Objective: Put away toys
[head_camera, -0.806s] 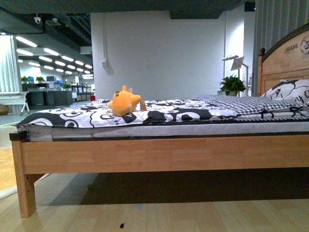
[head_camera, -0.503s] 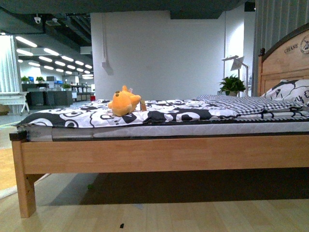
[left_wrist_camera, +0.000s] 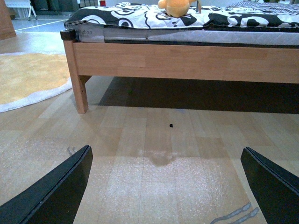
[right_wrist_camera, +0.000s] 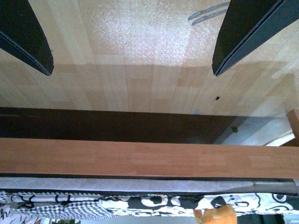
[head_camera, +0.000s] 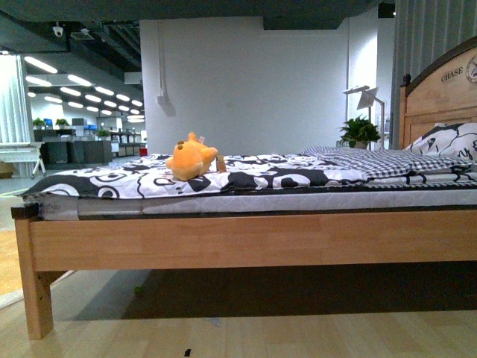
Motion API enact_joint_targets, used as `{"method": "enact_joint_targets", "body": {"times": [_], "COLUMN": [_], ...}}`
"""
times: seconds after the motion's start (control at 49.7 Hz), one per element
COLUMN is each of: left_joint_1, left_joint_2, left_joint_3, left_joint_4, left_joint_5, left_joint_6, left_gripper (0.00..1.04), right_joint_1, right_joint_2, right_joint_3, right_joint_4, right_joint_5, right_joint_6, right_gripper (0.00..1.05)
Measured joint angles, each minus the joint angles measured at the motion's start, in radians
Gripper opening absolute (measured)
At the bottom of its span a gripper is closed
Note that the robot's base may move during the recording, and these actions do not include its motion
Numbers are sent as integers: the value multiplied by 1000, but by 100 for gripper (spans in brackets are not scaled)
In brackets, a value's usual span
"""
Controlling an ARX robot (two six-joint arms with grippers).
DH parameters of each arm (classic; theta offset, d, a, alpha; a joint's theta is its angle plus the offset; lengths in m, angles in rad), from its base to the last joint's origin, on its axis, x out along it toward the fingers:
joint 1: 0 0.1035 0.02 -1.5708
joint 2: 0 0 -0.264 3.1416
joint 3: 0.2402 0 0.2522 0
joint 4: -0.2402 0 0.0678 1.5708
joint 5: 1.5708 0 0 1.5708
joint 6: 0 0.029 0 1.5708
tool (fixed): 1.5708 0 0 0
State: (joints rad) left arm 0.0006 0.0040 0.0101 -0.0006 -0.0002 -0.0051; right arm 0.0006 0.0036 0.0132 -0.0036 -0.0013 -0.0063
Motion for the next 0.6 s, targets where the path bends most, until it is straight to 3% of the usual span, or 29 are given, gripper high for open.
{"method": "enact_joint_targets", "body": {"times": [0.604], "left_joint_1": [0], "left_joint_2": [0], "left_joint_3": [0], "left_joint_4": [0], "left_joint_5": [0], "left_joint_6": [0], "left_gripper": [99], "right_joint_1": [0], "right_joint_2": [0], "right_joint_3": [0], "right_joint_4": [0], "right_joint_5": [0], "right_joint_6": [0], "right_gripper": [104]}}
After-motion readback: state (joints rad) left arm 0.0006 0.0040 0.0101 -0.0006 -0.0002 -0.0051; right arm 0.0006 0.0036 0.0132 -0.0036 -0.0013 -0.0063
